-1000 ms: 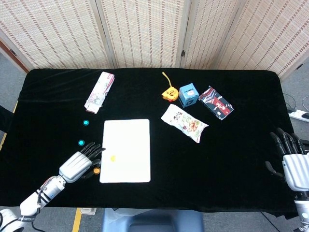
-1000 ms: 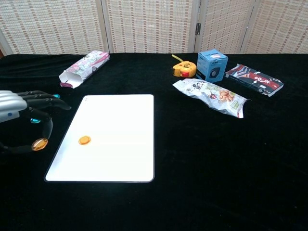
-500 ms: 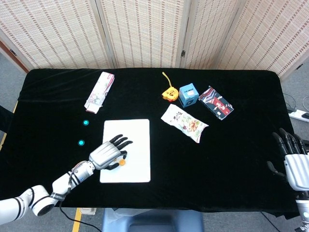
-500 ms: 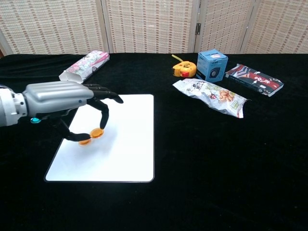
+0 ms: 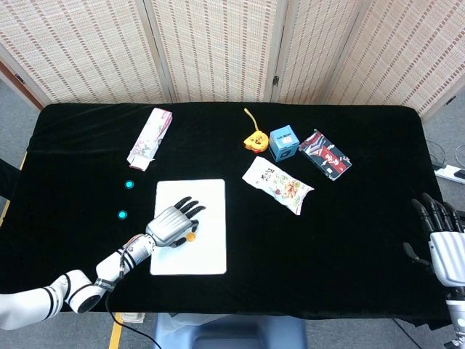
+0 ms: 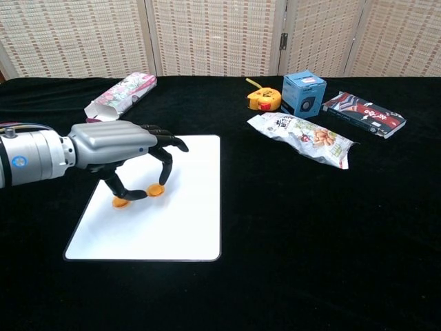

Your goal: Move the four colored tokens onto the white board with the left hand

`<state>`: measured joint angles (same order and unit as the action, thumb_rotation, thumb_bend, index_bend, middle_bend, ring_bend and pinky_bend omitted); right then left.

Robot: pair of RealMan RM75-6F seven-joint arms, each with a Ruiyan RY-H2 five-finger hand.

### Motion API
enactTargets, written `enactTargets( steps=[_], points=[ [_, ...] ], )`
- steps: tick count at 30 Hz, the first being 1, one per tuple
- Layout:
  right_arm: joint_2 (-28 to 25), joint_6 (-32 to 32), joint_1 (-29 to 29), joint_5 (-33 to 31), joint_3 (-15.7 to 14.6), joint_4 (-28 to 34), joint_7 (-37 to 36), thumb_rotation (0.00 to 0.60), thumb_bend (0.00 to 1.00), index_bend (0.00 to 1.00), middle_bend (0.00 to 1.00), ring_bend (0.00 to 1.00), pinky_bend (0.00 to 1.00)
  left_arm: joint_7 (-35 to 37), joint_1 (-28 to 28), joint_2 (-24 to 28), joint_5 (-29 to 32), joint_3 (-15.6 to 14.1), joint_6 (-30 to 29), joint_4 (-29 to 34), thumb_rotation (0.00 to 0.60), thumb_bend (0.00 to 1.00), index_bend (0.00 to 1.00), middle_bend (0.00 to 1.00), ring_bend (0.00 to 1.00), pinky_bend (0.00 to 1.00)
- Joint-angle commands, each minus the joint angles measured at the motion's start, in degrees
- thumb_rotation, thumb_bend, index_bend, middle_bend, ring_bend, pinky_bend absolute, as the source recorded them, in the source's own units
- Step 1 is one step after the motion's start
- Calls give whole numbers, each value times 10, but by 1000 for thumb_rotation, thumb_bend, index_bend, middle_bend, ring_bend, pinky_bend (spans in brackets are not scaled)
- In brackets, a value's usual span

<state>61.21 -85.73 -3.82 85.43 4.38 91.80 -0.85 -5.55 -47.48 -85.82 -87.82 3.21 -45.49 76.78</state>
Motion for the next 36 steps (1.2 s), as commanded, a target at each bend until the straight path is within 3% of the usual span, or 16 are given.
enactTargets(
  steps=[1,27,32,36],
  points=[
    [0,0,0,0,0,0,0,600,361,0,17,51,0,-3,0,0,4,-3,1,0,600,457,523,119,0,0],
    [0,-1,1,0,1,2,1,600,361,0,17,50,0,-20,-3,-1,25,-22,4,-2,600,455,455,120,0,0],
    [0,-2,2,-1,2,2,0,600,361,0,17,49,0,-26,-4,-2,27,-25,6,1,600,454,426,115,0,0],
    [-1,-2,1,-1,2,3,1,600,361,0,17,50,0,-30,-3,2,27,-26,3,7,600,453,331,93,0,0]
  ],
)
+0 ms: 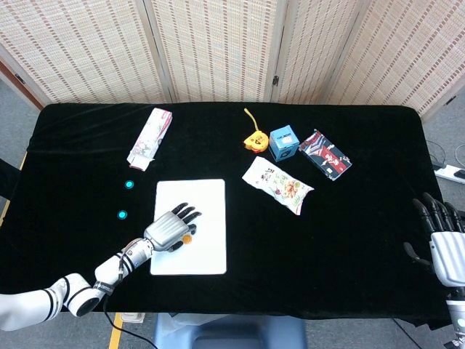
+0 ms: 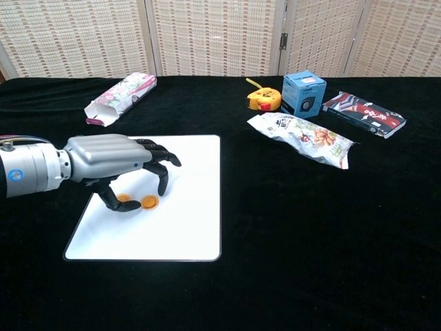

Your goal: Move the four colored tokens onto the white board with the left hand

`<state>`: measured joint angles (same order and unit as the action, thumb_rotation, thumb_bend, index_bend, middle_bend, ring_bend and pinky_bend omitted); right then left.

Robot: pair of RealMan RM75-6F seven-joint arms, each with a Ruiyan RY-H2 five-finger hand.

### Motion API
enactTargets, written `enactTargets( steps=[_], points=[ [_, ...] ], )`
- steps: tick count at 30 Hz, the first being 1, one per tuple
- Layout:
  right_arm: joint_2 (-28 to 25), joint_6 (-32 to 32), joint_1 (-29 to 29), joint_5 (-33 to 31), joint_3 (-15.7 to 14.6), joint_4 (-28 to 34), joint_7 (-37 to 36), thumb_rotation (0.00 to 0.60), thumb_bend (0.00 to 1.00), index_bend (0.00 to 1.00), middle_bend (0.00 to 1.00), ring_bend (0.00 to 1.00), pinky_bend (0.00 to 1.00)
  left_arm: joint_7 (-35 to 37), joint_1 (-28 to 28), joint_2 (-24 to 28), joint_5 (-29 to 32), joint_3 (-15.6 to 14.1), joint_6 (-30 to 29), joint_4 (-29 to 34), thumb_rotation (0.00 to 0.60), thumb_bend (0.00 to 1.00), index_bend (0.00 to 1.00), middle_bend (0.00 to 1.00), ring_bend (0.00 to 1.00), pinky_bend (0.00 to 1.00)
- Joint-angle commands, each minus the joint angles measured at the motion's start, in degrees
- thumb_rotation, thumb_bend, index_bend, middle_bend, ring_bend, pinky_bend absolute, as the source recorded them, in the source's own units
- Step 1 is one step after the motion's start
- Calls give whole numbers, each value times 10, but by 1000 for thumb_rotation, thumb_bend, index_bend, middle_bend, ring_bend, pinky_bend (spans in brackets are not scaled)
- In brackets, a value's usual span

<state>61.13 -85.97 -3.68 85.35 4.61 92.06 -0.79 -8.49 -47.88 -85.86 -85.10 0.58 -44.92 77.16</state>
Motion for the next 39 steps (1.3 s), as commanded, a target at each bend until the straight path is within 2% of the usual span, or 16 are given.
enactTargets(
  steps=[1,6,9,14,19,25,32,39],
  points=[
    [0,0,0,0,0,0,0,600,361,0,17,50,0,0,2,4,0,0,-6,6,600,453,304,87,0,0],
    [-3,0,1,-2,1,1,-1,600,361,0,17,52,0,36,21,39,-2,16,-60,34,600,453,289,84,0,0],
    [-4,-2,1,0,1,3,0,600,361,0,17,52,0,66,34,66,14,30,-82,37,600,454,340,85,0,0],
    [-1,1,-1,1,1,2,-1,600,361,0,17,52,0,106,58,85,59,41,-86,0,600,457,425,85,0,0],
    [0,2,-3,6,0,0,0,600,361,0,17,51,0,133,83,72,98,33,-68,-62,600,456,443,85,0,0],
    [-2,3,-7,9,2,4,3,600,361,0,17,52,0,135,109,46,117,16,-51,-126,600,453,440,85,0,0],
    [-8,2,-9,7,6,10,7,600,361,0,17,53,0,152,130,24,118,9,-47,-167,600,449,416,85,0,0],
    [-10,0,-9,8,6,14,9,600,361,0,17,50,0,163,134,5,109,15,-49,-190,600,448,397,85,0,0]
  ],
)
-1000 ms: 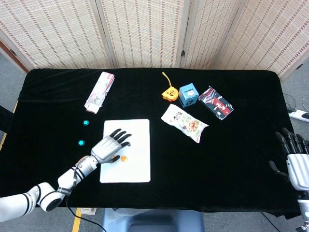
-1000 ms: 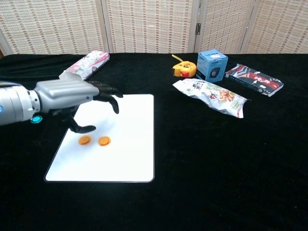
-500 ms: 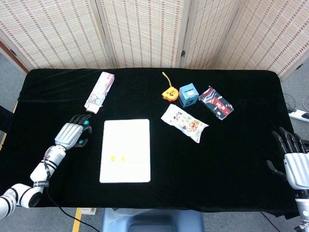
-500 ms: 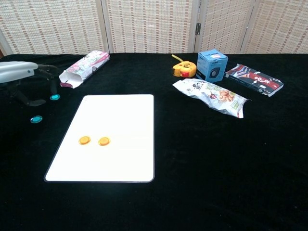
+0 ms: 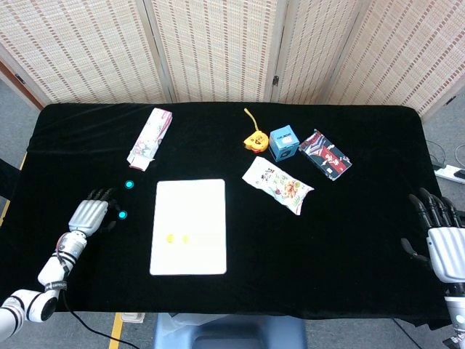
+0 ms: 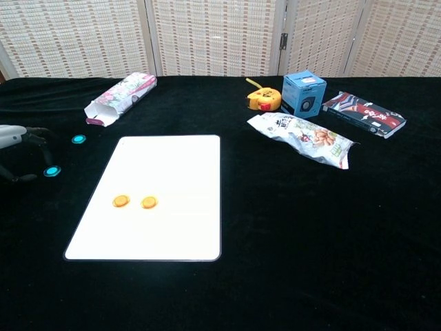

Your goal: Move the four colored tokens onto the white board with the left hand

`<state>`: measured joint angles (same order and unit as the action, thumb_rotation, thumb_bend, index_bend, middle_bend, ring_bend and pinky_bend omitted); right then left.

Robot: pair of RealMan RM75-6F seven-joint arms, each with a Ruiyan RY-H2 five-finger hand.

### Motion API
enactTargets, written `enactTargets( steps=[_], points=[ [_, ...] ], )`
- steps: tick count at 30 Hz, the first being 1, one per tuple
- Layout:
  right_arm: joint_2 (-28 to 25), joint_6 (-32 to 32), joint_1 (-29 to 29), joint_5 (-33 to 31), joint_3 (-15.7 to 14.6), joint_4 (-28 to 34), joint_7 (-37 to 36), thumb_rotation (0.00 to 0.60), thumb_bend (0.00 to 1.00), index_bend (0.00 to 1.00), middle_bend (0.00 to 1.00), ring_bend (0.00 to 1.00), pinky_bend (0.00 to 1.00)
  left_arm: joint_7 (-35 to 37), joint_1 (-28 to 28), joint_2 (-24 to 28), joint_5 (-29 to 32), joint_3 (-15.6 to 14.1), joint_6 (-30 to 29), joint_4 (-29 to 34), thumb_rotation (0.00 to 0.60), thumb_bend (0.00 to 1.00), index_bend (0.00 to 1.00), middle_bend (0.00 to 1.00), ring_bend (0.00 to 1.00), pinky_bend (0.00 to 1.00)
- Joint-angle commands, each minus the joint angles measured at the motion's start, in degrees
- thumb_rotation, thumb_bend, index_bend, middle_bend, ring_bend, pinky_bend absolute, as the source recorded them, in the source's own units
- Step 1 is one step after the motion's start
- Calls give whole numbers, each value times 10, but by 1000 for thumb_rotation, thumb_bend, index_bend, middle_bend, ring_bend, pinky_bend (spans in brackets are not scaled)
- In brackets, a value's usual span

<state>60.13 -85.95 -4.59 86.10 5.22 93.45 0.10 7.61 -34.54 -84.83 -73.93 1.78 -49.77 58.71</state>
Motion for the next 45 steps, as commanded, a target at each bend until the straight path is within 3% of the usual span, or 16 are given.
enactTargets(
  steps=[1,29,45],
  points=[
    [-1,-1,1,0,0,1,0,600,361,0,17,50,0,3,0,-7,-3,4,-1,-8,600,448,395,85,0,0],
    [-3,-7,7,-1,-3,7,4,600,361,0,17,48,0,10,5,-48,-20,18,0,-66,600,412,432,85,0,0],
    [-3,-7,7,-2,-4,11,7,600,361,0,17,46,0,24,6,-63,-26,23,2,-90,600,434,507,117,0,0]
  ],
)
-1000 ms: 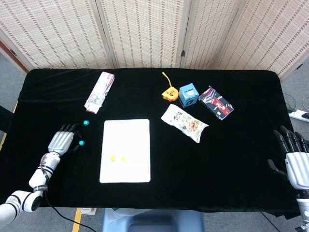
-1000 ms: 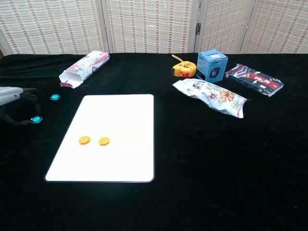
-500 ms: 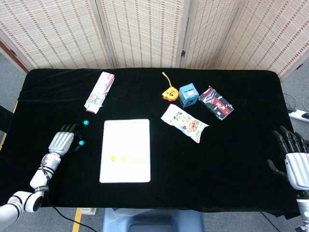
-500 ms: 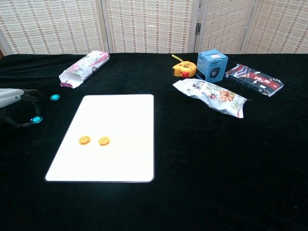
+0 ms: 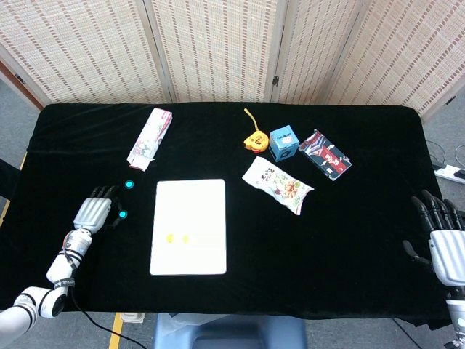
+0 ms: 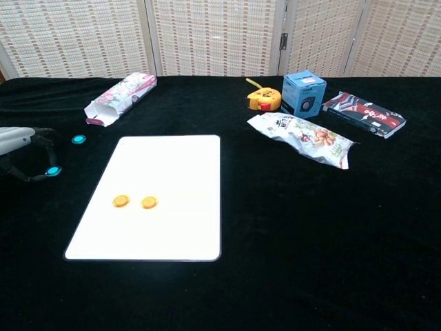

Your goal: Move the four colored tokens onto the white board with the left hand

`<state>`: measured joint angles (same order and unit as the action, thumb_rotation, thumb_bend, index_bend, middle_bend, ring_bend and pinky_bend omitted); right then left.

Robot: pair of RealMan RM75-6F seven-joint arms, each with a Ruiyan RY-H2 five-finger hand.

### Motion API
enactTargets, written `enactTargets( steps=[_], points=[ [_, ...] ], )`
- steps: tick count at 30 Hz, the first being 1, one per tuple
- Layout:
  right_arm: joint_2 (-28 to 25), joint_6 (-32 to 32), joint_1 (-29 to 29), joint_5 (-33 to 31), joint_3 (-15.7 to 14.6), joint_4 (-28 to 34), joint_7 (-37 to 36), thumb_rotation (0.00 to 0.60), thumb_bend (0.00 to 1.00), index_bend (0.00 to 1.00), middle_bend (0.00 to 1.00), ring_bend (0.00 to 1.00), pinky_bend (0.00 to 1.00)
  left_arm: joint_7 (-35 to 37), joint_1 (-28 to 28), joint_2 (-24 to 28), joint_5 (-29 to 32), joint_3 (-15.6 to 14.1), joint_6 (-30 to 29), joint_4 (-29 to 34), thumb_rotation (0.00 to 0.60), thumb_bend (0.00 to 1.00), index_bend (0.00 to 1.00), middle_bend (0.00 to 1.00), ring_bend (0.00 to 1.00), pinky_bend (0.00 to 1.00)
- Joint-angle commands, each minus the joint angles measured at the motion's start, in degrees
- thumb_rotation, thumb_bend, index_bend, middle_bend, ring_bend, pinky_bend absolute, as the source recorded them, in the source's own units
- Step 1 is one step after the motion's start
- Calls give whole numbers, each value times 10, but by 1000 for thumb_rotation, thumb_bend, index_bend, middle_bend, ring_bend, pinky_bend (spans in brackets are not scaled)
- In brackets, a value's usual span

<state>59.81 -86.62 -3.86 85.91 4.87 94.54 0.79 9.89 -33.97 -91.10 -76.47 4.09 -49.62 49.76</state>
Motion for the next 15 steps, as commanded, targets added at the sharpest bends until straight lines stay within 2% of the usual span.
enactTargets(
  steps=[1,15],
  points=[
    [0,0,0,0,0,0,0,600,361,0,17,46,0,2,0,0,-2,0,0,0,600,435,510,118,0,0],
    [2,1,0,-2,1,-3,-2,600,360,0,17,45,0,5,-3,11,-12,4,-9,17,600,435,516,123,0,0]
  ],
)
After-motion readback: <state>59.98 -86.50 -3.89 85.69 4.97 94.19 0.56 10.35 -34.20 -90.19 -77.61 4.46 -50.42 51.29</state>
